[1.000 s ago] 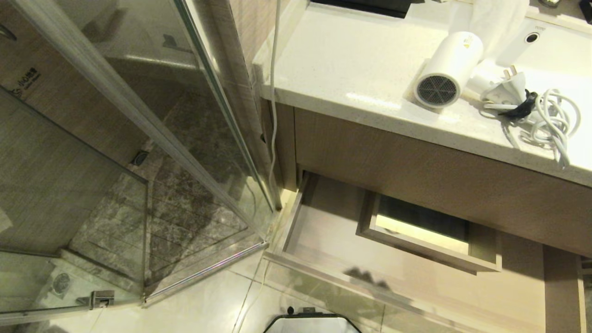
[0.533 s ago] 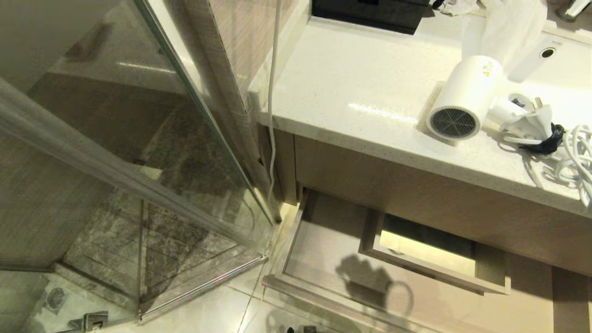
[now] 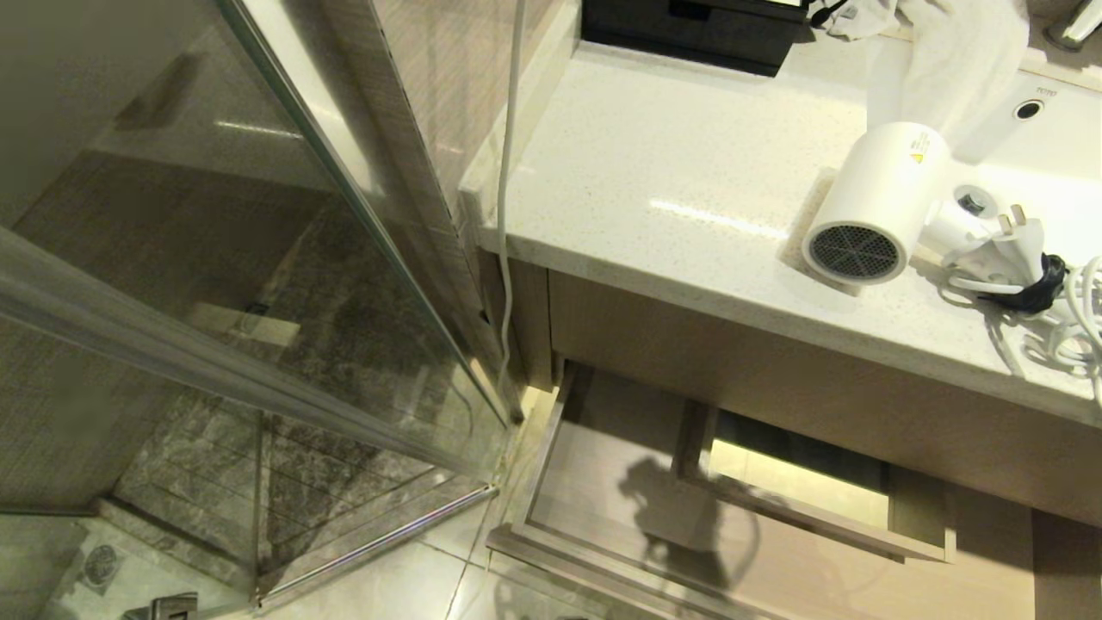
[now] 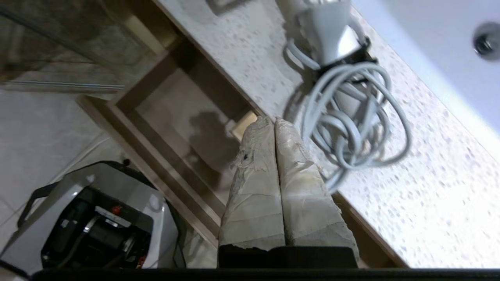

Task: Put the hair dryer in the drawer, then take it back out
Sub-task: Pick up the hairdryer

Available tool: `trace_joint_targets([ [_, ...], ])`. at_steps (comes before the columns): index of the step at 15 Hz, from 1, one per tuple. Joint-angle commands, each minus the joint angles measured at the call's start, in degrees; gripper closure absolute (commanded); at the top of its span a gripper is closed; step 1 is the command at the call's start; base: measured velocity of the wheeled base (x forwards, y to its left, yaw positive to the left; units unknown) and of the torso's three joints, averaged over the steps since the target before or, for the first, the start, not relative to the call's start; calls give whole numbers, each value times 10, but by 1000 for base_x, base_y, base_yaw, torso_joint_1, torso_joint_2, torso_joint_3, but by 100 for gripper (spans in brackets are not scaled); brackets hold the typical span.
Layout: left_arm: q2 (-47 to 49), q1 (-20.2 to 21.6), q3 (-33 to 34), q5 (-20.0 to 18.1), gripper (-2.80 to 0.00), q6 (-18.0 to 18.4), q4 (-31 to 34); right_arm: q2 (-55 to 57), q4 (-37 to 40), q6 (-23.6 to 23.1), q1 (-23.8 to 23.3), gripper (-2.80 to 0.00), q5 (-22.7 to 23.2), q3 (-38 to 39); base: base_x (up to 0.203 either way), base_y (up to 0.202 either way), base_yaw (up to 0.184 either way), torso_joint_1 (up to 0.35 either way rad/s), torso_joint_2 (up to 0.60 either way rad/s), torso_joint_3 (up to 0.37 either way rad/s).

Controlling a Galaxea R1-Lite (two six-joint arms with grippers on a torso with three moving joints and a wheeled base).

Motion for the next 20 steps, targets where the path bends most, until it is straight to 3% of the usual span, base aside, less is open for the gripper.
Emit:
trace_joint_targets([
  [1, 0, 0, 1, 0, 0, 0, 1, 32, 0, -3, 0, -280, 49, -14, 0, 0, 0, 0, 0, 0],
  [3, 0, 0, 0, 0, 0, 0, 0, 39, 1, -18, 0, -280, 72, -15, 0, 0, 0, 0, 0, 0],
  [4, 0, 0, 0, 0, 0, 0, 0, 50, 0, -53, 0, -280, 85, -18, 0, 0, 0, 0, 0, 0],
  [11, 0, 0, 0, 0, 0, 0, 0, 181, -13, -149, 1, -280, 199, -120, 0, 0, 0, 0, 0, 0],
  [15, 0, 0, 1, 0, 0, 0, 1, 216, -7, -179, 2, -280, 204, -146, 0, 0, 0, 0, 0, 0],
  [20, 0, 0, 0, 0, 0, 0, 0, 241, 44, -184, 0, -280, 202, -196, 0, 0, 0, 0, 0, 0],
])
